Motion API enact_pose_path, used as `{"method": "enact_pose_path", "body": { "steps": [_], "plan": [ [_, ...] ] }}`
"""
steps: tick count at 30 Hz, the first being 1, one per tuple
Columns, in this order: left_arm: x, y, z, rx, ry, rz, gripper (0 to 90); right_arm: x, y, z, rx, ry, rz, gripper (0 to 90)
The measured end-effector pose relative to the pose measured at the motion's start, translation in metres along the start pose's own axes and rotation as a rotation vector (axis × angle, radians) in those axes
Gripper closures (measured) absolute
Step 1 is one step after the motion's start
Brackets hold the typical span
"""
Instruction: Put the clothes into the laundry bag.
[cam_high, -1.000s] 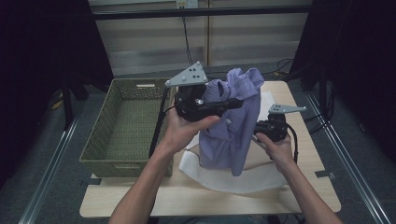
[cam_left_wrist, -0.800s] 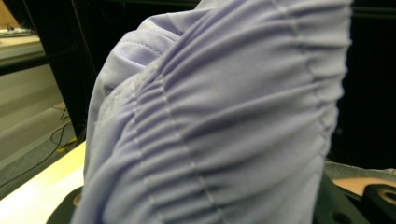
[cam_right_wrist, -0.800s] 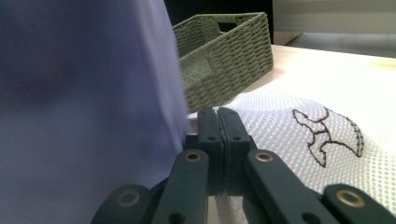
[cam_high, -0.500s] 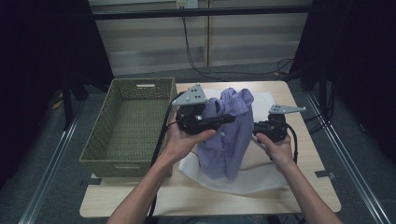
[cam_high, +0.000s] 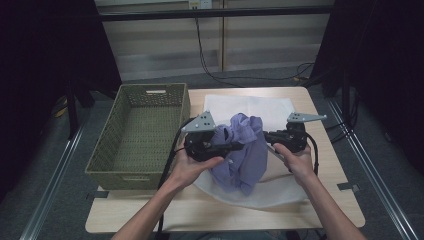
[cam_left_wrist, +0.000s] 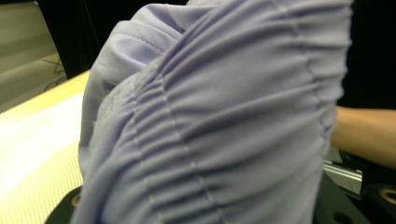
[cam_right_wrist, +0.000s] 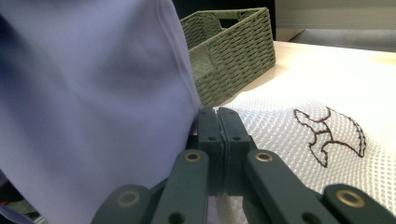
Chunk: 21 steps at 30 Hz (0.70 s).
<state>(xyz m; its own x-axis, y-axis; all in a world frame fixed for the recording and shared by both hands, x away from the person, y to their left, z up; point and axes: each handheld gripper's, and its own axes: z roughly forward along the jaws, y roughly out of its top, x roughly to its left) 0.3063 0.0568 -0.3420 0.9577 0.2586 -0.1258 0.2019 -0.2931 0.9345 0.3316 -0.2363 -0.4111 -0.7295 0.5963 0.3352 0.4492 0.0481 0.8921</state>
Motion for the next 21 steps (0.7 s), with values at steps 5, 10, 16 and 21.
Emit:
{"method": "enact_pose_path", "body": {
  "steps": [5, 10, 16, 21],
  "plan": [
    [0.001, -0.018, 0.001, 0.018, -0.013, -0.025, 70.2, 0.001, 0.000, 0.000, 0.005, -0.002, -0.001, 89.1],
    [0.004, -0.034, 0.010, 0.066, -0.012, -0.038, 70.2, 0.001, -0.001, 0.001, 0.009, -0.001, -0.002, 89.1],
    [0.005, -0.046, 0.012, 0.104, -0.010, -0.047, 70.1, 0.002, -0.001, 0.002, 0.014, -0.002, -0.005, 89.1],
    [0.006, -0.057, 0.019, 0.152, -0.009, -0.049, 70.1, 0.002, -0.001, 0.002, 0.013, -0.001, -0.005, 89.1]
  ]
}}
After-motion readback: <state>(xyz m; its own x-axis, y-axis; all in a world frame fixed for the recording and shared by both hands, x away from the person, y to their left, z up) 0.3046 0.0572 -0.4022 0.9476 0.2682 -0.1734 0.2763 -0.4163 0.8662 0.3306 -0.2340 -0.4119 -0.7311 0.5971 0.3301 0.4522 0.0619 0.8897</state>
